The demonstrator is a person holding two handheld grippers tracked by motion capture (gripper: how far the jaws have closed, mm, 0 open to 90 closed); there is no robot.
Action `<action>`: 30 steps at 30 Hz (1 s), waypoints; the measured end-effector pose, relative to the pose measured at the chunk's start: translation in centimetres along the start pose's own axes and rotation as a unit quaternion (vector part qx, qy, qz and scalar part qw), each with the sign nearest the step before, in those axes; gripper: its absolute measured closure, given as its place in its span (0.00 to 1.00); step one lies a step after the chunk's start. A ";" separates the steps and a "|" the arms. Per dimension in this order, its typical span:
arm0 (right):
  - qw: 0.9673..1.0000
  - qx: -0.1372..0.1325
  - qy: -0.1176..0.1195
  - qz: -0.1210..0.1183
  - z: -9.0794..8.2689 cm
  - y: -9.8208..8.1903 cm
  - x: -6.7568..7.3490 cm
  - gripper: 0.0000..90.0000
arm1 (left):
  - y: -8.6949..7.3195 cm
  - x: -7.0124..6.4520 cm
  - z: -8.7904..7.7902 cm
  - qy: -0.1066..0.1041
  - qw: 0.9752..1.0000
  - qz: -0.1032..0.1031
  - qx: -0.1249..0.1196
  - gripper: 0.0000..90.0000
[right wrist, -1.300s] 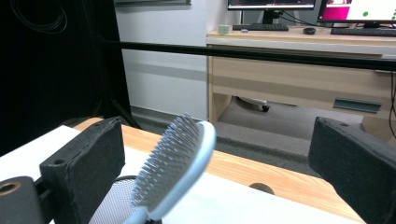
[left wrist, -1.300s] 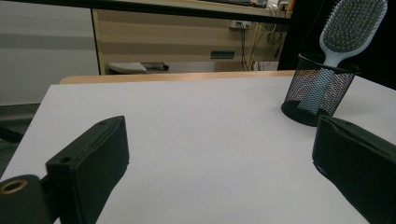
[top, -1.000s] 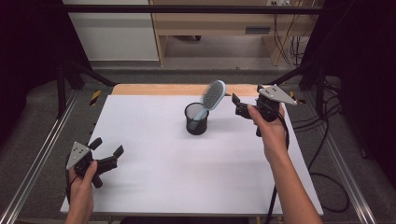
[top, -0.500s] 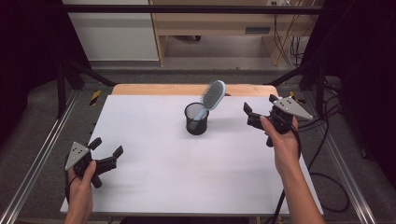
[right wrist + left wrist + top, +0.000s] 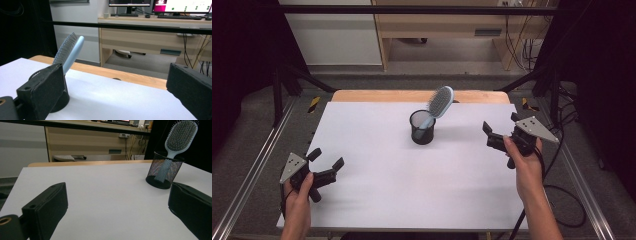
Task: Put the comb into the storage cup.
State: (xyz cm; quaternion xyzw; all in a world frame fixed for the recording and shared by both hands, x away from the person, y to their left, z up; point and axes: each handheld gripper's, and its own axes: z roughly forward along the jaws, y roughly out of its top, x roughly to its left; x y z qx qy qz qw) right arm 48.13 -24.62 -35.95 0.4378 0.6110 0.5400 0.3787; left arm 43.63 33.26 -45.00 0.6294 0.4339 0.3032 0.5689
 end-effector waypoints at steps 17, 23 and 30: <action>1.000 0.004 -0.029 -0.005 -2.5 -3.2 -1.7 0.04 | -0.1 0.0 -0.3 0.006 1.000 -0.002 -0.001 0.03; 0.999 0.008 -0.037 0.001 -3.3 -4.5 -2.2 0.05 | -0.2 -0.1 -0.9 0.008 1.000 0.002 0.001 0.03; 0.999 0.007 -0.042 0.009 -4.4 -5.7 -2.4 0.05 | -0.3 0.0 -1.7 0.013 1.000 0.000 -0.004 0.03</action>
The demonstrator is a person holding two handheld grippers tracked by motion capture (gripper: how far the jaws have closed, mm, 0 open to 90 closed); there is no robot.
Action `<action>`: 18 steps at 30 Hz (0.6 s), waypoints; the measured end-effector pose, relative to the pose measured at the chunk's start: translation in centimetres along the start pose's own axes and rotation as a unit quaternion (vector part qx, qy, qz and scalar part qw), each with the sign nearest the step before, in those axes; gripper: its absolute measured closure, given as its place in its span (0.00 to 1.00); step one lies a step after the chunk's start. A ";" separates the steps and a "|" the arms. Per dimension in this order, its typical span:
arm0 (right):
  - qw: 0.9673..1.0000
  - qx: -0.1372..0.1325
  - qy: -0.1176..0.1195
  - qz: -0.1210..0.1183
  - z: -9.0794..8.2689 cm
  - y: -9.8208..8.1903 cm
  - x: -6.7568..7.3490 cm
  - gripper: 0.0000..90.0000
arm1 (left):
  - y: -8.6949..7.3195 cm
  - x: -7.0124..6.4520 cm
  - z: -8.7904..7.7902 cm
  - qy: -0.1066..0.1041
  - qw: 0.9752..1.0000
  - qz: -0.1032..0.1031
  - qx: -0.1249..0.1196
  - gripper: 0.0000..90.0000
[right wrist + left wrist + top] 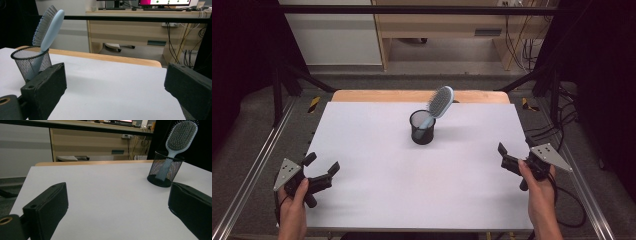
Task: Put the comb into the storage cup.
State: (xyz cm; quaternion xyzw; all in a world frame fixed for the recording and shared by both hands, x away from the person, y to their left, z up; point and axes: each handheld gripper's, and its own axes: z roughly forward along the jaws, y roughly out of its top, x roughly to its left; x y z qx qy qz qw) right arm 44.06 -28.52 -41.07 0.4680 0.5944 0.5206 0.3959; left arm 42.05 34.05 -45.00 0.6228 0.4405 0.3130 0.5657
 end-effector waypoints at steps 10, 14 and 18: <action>1.000 -0.005 0.008 -0.006 -1.5 -1.3 -0.2 0.05 | -0.1 -0.3 0.1 -0.008 1.000 0.011 0.005 0.04; 1.000 -0.001 0.022 -0.012 -1.6 -1.9 0.1 0.05 | -0.3 -0.5 0.2 -0.012 1.000 0.013 0.010 0.04; 0.999 0.004 0.032 -0.019 -1.5 -2.6 0.4 0.04 | -0.4 -0.5 -0.2 -0.017 1.000 0.010 0.004 0.04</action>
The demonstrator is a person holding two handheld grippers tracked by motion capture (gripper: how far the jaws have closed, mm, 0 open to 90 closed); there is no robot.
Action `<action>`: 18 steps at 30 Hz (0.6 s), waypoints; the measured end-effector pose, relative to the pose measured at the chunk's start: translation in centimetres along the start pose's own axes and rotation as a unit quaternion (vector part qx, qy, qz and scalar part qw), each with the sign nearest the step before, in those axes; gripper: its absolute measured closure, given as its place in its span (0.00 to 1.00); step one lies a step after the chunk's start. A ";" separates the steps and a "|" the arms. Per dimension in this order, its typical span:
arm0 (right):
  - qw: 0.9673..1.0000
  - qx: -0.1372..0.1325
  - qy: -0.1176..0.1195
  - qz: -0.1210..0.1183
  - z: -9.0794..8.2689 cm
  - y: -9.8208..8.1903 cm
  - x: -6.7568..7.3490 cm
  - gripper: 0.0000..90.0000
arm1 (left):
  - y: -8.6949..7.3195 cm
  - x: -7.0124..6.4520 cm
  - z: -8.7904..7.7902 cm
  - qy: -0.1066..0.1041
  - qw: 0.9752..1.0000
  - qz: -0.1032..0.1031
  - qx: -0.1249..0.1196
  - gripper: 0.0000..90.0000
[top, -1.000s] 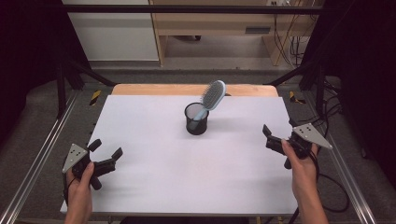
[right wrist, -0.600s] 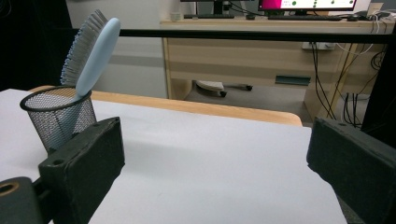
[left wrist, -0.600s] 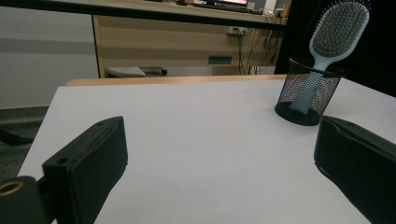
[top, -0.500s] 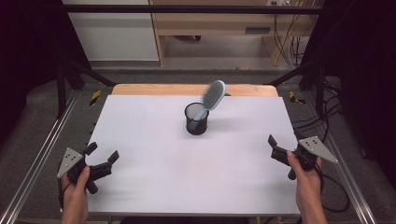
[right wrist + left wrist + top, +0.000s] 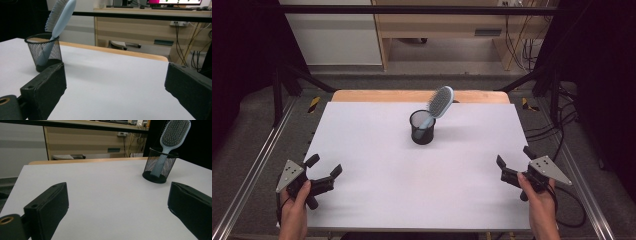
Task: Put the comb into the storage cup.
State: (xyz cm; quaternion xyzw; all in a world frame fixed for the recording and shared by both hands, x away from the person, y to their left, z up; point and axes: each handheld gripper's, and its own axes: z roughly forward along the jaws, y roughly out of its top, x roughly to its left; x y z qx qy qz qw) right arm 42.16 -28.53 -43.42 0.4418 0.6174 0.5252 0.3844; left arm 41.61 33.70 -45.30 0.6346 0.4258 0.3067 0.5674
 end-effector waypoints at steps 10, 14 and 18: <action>0.999 0.017 0.034 -0.013 1.1 -1.2 1.3 0.04 | -0.2 0.2 -0.2 -0.004 1.000 -0.002 -0.002 0.04; 0.998 0.018 0.051 -0.015 1.5 -1.5 1.8 0.04 | -0.2 0.1 -0.1 -0.008 1.000 0.001 -0.003 0.04; 0.997 0.021 0.069 -0.018 2.0 -1.8 2.5 0.04 | -0.2 0.0 -0.1 -0.010 1.000 0.003 -0.002 0.04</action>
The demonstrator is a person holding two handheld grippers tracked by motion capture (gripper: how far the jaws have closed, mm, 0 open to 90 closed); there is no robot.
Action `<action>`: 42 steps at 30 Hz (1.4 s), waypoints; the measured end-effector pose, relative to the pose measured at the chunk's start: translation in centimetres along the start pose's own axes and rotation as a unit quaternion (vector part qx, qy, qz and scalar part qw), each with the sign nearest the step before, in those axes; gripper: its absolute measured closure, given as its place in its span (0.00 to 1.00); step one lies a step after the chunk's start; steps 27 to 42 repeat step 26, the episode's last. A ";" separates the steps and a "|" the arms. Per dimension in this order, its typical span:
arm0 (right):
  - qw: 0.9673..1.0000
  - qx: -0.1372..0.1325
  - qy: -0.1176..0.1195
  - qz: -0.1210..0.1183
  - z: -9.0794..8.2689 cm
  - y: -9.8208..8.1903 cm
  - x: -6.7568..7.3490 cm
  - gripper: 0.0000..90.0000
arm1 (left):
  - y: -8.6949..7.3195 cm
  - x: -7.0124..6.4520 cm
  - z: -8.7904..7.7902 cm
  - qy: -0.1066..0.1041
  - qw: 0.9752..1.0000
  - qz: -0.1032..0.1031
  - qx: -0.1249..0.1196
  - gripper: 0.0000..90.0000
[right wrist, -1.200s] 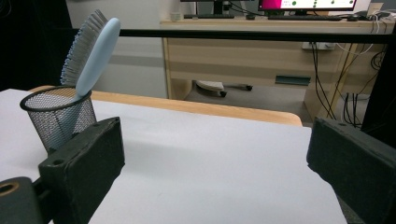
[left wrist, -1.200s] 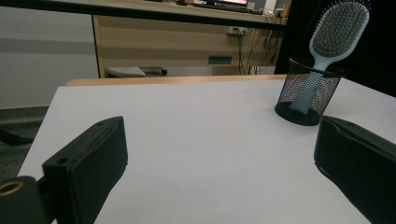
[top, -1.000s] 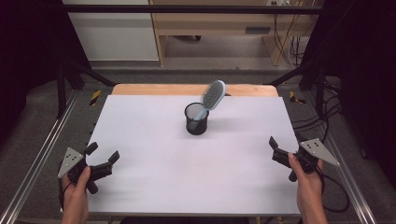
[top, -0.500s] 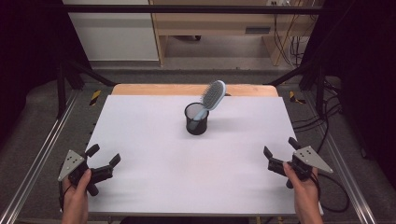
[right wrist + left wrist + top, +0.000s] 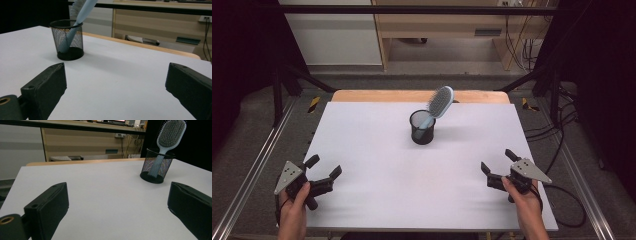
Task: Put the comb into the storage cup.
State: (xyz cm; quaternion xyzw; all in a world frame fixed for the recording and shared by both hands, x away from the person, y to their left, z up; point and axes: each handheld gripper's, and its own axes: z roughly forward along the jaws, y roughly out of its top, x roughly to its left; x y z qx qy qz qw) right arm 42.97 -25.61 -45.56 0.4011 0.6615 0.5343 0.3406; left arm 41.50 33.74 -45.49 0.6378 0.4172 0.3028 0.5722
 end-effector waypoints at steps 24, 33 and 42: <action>0.997 0.020 0.074 -0.014 3.4 0.0 2.5 0.04 | 0.4 -0.4 0.4 -0.027 0.999 -0.003 -0.017 0.04; 0.997 0.016 0.072 -0.004 3.1 -0.2 2.4 0.04 | 0.4 -0.3 0.4 -0.027 0.999 -0.006 -0.018 0.04; 0.997 0.016 0.072 -0.004 3.1 -0.2 2.4 0.04 | 0.4 -0.3 0.4 -0.027 0.999 -0.006 -0.018 0.04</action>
